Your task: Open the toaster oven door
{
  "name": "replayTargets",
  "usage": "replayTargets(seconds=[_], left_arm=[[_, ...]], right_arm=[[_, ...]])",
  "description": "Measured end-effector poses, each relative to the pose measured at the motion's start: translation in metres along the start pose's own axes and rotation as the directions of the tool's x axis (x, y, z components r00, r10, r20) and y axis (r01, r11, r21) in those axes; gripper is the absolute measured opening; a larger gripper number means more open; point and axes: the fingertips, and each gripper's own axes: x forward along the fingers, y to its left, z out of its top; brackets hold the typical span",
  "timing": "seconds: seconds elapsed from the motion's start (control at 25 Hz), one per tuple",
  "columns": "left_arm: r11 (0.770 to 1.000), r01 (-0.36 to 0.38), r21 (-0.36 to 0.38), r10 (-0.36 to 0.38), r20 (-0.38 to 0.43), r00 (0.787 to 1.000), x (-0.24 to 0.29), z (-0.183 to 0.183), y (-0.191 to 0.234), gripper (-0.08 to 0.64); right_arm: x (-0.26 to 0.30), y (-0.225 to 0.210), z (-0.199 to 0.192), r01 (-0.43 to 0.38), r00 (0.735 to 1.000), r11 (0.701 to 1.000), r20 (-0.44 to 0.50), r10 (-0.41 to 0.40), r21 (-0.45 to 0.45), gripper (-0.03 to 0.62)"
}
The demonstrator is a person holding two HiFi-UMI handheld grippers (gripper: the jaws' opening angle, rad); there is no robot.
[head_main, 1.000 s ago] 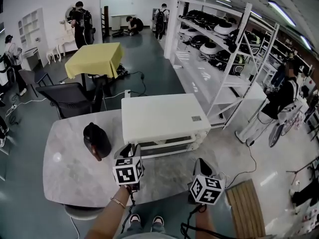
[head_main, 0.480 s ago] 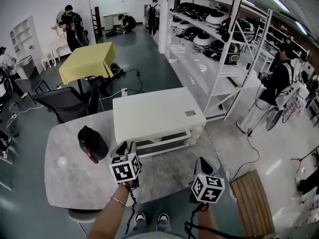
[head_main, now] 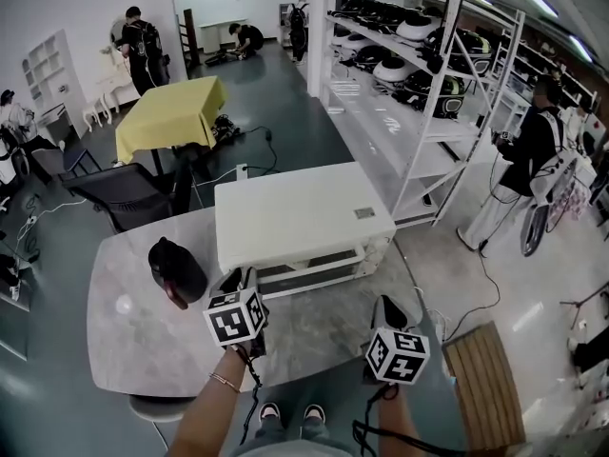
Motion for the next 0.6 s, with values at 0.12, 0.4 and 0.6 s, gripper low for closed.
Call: replayTargets(seconds=[0.12,0.4,0.6], left_arm=[[1.0,-0.012,0.002,0.012,-0.004,1.0,0.0001,-0.0002,-0.0002,0.106],[1.0,-0.021,-0.021,0.021,-0.002,1.0,-0.0018,-0.0006,-0.0001,0.103],[0.999,-0.03,-0.017,0.03,0.002,1.0,-0.0089,-0.0056,-0.0019,0.101]], right_arm=[[0.001,-0.0016,0.0013,-0.005,1.0,1.0,0.0,0.005,-0.002,0.005],[-0.0023,-0.0042,0.0013,-0.013,1.0,1.0,-0.002,0.013,-0.004,0.005],[-0.0058,-0.005,-0.0018,-0.018,1.0,1.0,-0.004,0.018,0.0,0.005]])
